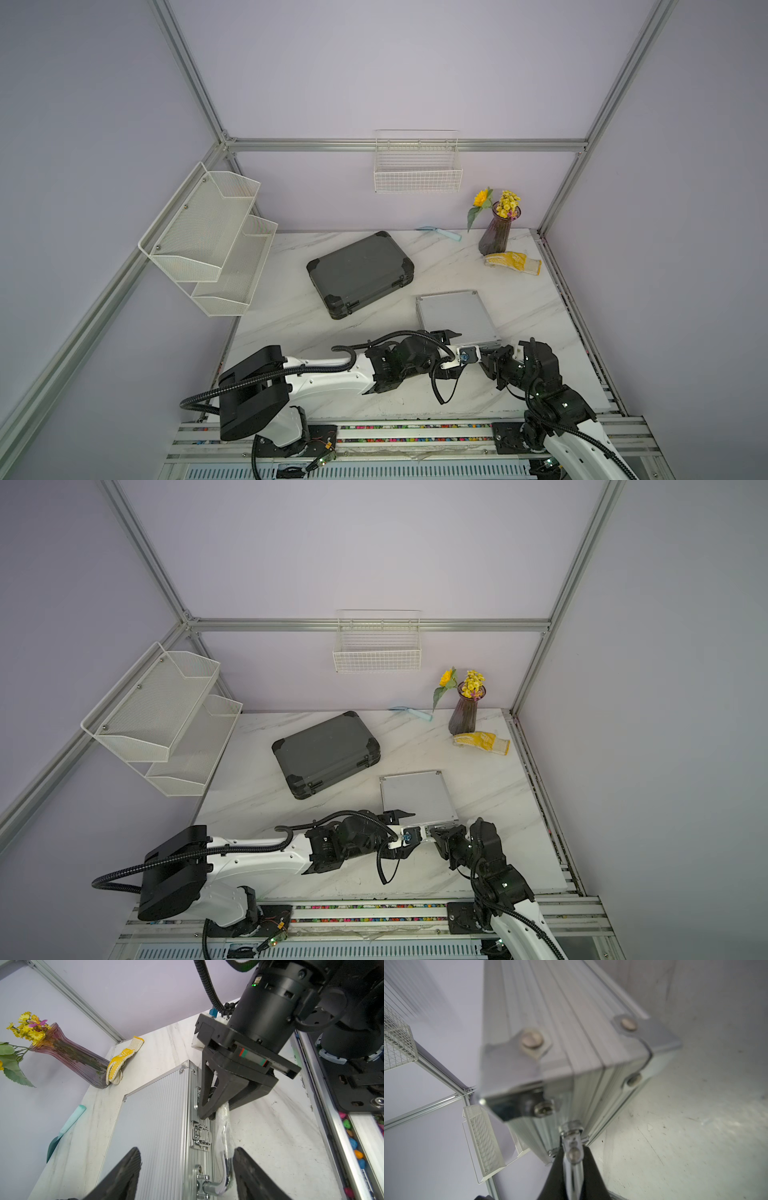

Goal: Open the poker set cases
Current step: Pick up the poker set case from the center of the board, then open the fastener on the poker set case.

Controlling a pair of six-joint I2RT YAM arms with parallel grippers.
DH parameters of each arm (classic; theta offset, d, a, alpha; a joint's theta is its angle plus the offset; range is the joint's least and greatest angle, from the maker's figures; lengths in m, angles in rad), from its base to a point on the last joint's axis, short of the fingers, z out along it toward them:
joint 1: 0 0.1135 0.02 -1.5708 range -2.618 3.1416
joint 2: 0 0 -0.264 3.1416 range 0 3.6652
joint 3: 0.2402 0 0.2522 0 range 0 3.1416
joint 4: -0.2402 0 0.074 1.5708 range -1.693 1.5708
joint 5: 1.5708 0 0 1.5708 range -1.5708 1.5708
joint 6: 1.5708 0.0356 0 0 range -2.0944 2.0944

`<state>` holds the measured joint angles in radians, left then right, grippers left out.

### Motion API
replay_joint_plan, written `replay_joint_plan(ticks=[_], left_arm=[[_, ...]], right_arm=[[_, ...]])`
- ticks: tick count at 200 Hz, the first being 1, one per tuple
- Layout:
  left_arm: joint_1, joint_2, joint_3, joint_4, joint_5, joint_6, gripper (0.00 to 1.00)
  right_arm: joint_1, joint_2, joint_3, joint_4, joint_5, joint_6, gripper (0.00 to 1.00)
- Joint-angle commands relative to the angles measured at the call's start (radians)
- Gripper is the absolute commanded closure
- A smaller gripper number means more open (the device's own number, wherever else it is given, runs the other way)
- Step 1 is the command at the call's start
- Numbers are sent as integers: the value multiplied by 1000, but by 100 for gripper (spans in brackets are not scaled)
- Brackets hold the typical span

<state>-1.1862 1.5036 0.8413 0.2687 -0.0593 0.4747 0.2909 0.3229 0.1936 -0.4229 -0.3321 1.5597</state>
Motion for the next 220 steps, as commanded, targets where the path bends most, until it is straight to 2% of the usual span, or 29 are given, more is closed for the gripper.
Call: replay_joint_plan(ticks=[1,66,149,220], left_arm=[[-4,16,41,29,-12,39,29],[-12,58,69,14,-28,18,30],[-39,156,145,-11,-52,33,32],[-43,214,176,-31,-60,40,36]], right_arm=[[3,-16,30,40,69,96,100],[4,4,45,46,106,96,100],[4,57,74,73,77,42,100],[4,38,78,59,73,33,100]])
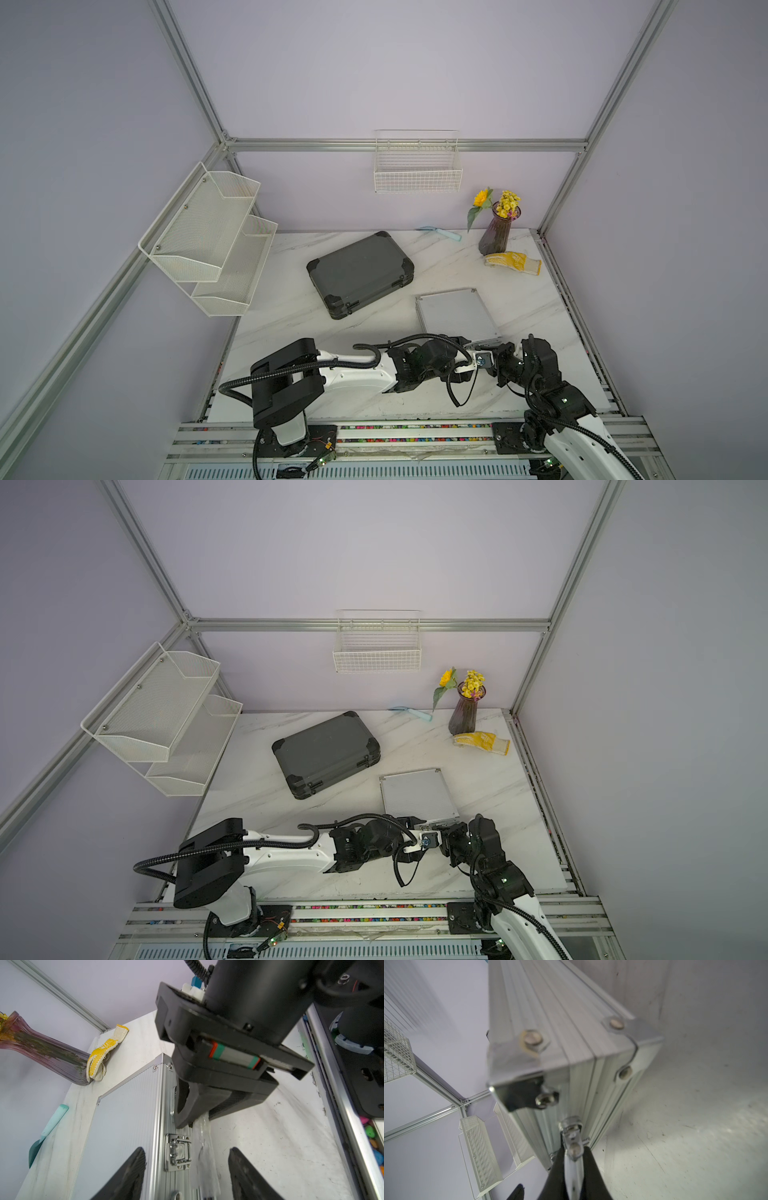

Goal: Open the poker set cases
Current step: Open the fastener on the poker set case.

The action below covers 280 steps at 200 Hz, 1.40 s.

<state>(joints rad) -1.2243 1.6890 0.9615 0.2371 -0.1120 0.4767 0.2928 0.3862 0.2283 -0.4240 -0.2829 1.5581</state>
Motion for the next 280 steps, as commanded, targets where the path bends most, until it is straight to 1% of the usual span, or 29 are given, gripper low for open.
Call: replay_joint_plan(ticks=[1,38,85,136,188,219,280], left_arm=[[-5,29,56,1,-8,38,36],[-8,46,55,-10,-14,33,37],[-12,82,81,-14,-94,21,37],[-24,104,93,-58,-69,47,38],[-26,121,104,-162,-49,59,40],[-25,123,102,-182,-55,61,43],[-25,121,102,-188,-59,68,53]], right_arm=[[2,-25,44,60,24,34,100],[2,-27,39,59,18,34,100],[3,-30,29,56,17,27,100],[3,-41,29,50,17,28,100],[2,-46,42,42,24,28,100],[3,-45,49,37,25,26,100],[2,-49,54,30,27,25,100]])
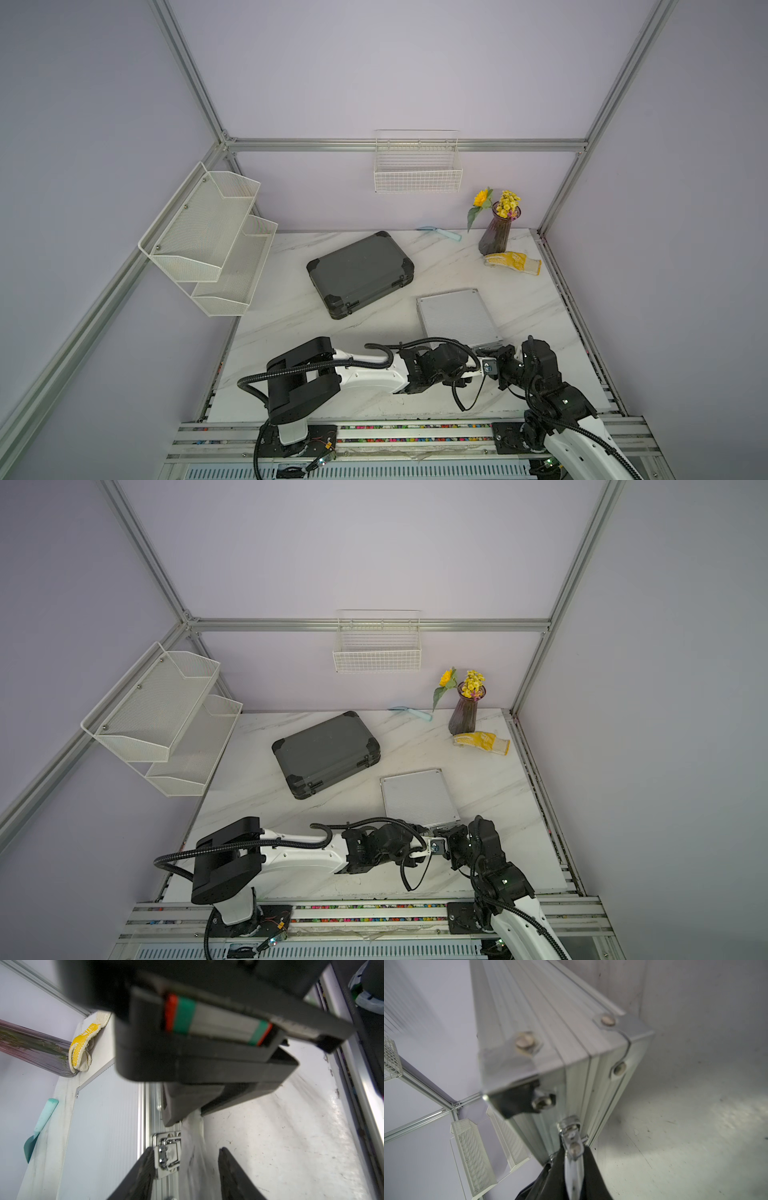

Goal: Open the poker set cases
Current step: Open the fastener on the poker set case.

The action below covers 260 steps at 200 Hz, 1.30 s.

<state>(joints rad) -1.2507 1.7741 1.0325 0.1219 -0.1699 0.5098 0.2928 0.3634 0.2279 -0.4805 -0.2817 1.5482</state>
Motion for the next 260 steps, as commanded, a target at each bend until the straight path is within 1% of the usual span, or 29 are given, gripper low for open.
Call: replay_joint_plan(ticks=[1,36,91,125,140,158,170,188,209,226,247,260], left_arm=[[1,36,31,-74,-2,34,53],[1,38,35,-91,3,40,61],[-1,61,50,-122,-4,42,63],[-1,58,57,-131,-2,46,66],[-1,58,57,-138,-3,52,70],[-3,53,54,-139,-5,53,72],[-3,49,53,-140,-6,53,76],[-4,44,54,-144,-9,53,78],[-3,47,60,-159,-5,53,81],[-3,50,64,-165,-15,47,81],[-3,47,70,-157,-50,22,73],[-2,34,64,-137,-59,11,65]], right_arm=[[2,-26,54,86,26,35,100],[2,-30,55,83,30,34,100],[2,-29,56,82,33,33,100],[2,-29,57,82,35,33,100],[3,-29,57,80,35,33,100],[2,-30,58,76,35,34,100],[2,-33,57,73,36,33,100],[3,-36,56,68,38,33,100],[1,-38,56,65,39,34,100],[2,-39,56,62,39,34,100],[3,-41,54,58,38,32,100],[1,-44,52,55,41,32,100]])
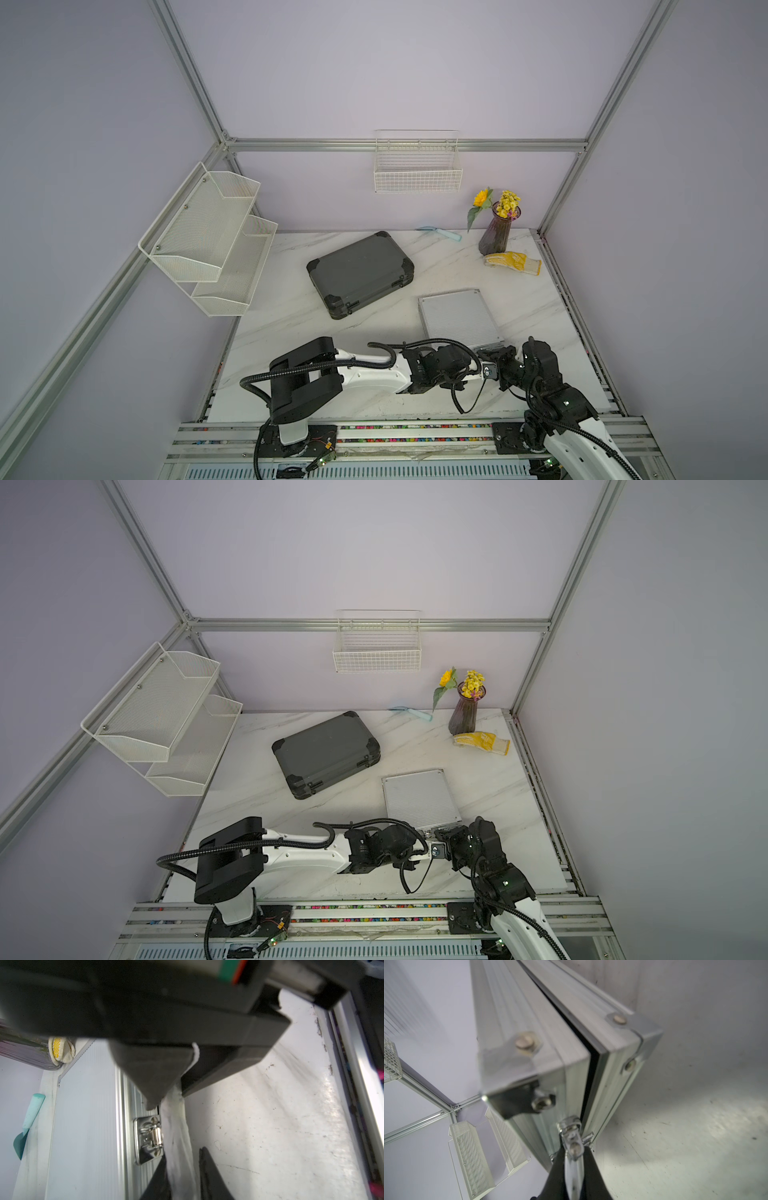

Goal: Open the poker set cases
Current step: Open the fastener on the poker set case.

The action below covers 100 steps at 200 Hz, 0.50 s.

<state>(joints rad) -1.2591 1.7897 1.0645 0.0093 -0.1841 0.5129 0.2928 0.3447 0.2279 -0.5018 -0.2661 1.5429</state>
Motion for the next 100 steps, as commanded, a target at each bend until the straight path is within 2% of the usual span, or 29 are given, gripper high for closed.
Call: replay_joint_plan(ticks=[1,29,100], left_arm=[[6,17,31,-22,-46,6,64],[6,-45,-10,61,-47,-21,48],[8,-177,-79,155,-13,-76,44]], right_arm=[[2,-25,53,76,25,37,100],[1,-30,44,72,25,37,100],[3,-47,27,57,28,35,100]])
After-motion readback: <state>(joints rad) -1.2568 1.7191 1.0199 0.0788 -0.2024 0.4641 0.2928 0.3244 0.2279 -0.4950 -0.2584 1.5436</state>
